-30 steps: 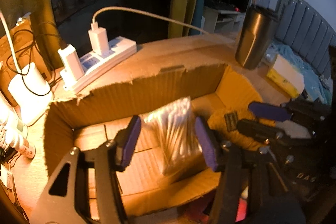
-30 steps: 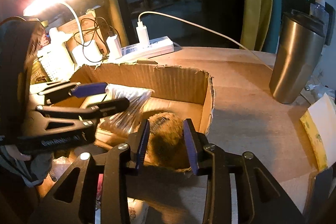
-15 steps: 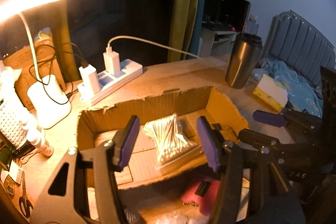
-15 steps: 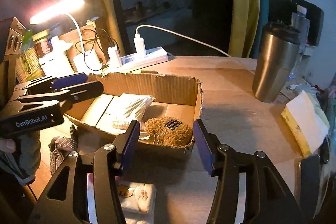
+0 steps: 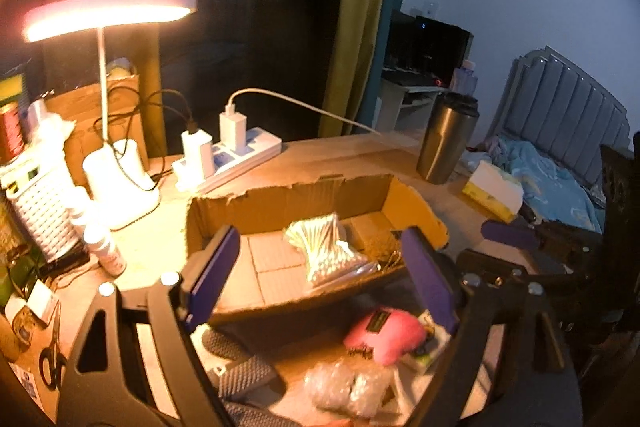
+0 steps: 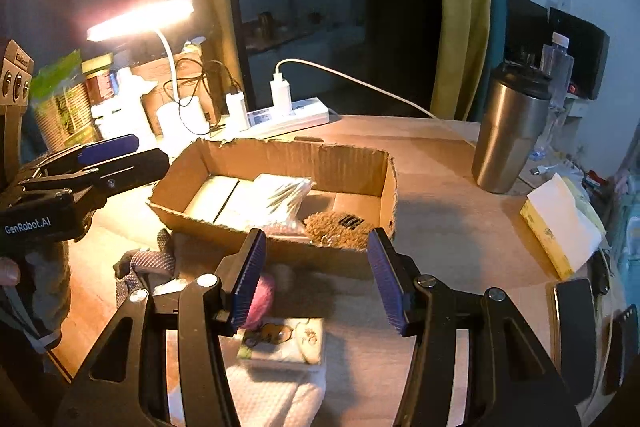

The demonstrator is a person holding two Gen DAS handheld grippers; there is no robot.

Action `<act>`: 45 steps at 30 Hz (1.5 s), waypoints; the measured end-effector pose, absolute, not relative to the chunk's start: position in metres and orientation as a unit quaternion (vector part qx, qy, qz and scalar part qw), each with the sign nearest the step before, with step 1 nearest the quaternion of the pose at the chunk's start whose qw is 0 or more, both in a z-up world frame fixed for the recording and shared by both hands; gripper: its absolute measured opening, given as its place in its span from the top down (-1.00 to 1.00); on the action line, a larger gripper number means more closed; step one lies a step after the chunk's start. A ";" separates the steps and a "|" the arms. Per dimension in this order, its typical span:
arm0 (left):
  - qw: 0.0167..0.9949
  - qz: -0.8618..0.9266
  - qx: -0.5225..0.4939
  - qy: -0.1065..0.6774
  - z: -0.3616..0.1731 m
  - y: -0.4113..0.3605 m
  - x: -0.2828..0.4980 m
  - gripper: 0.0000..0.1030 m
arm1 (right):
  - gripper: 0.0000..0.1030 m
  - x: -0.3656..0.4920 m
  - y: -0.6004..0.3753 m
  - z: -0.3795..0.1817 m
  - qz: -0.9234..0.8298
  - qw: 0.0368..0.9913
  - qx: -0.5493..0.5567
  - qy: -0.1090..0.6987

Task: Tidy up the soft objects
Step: 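Grasp the pink fluffy ball with right gripper while left gripper reaches the bubble-wrap bundle, then close the left gripper on the bubble-wrap bundle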

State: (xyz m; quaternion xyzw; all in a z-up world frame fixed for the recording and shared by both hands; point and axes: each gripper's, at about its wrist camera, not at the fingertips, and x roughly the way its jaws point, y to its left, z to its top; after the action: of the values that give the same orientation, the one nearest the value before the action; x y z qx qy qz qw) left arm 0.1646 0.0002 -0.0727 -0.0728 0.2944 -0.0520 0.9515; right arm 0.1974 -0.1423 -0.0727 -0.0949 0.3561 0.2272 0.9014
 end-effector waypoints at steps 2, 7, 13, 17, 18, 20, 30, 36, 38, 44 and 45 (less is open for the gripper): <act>0.951 -0.050 -0.074 0.295 -0.075 0.003 0.157 -0.63 | -0.08 0.193 -0.140 -0.074 0.228 0.901 -0.097 0.357; 0.950 -0.046 -0.076 0.299 -0.083 0.009 0.143 -0.63 | -0.08 0.182 -0.133 -0.080 0.230 0.896 -0.104 0.365; 0.946 -0.043 -0.086 0.310 -0.097 0.017 0.132 -0.63 | -0.08 0.176 -0.122 -0.095 0.235 0.887 -0.111 0.381; 0.941 -0.042 -0.095 0.323 -0.111 0.023 0.128 -0.63 | -0.16 0.175 -0.113 -0.107 0.242 0.878 -0.112 0.397; 0.939 -0.042 -0.097 0.327 -0.116 0.024 0.128 -0.63 | -0.19 0.175 -0.111 -0.110 0.244 0.876 -0.113 0.400; 0.936 -0.043 -0.099 0.335 -0.123 0.025 0.127 -0.63 | -0.22 0.175 -0.106 -0.117 0.248 0.871 -0.114 0.408; 0.927 -0.041 -0.106 0.358 -0.143 0.031 0.129 -0.63 | -0.22 0.185 -0.089 -0.145 0.247 0.854 -0.129 0.439; 0.921 -0.055 -0.102 0.373 -0.151 0.021 0.132 -0.63 | 0.21 0.183 -0.095 -0.142 0.254 0.859 -0.119 0.428; 0.918 -0.062 -0.096 0.379 -0.153 0.014 0.133 -0.63 | 0.25 0.182 -0.099 -0.139 0.254 0.862 -0.115 0.424; 0.909 -0.086 -0.068 0.403 -0.164 -0.013 0.137 -0.63 | 0.25 0.179 -0.114 -0.132 0.252 0.870 -0.102 0.412; 0.907 -0.090 -0.062 0.406 -0.165 -0.018 0.137 -0.63 | 0.25 0.178 -0.117 -0.130 0.252 0.872 -0.098 0.408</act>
State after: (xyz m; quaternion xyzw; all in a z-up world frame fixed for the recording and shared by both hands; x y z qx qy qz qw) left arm 0.1372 -0.0176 -0.1654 -0.0625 0.4057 -0.0901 0.9074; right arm 0.1776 -0.1174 -0.1296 -0.0983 0.4084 0.2516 0.8719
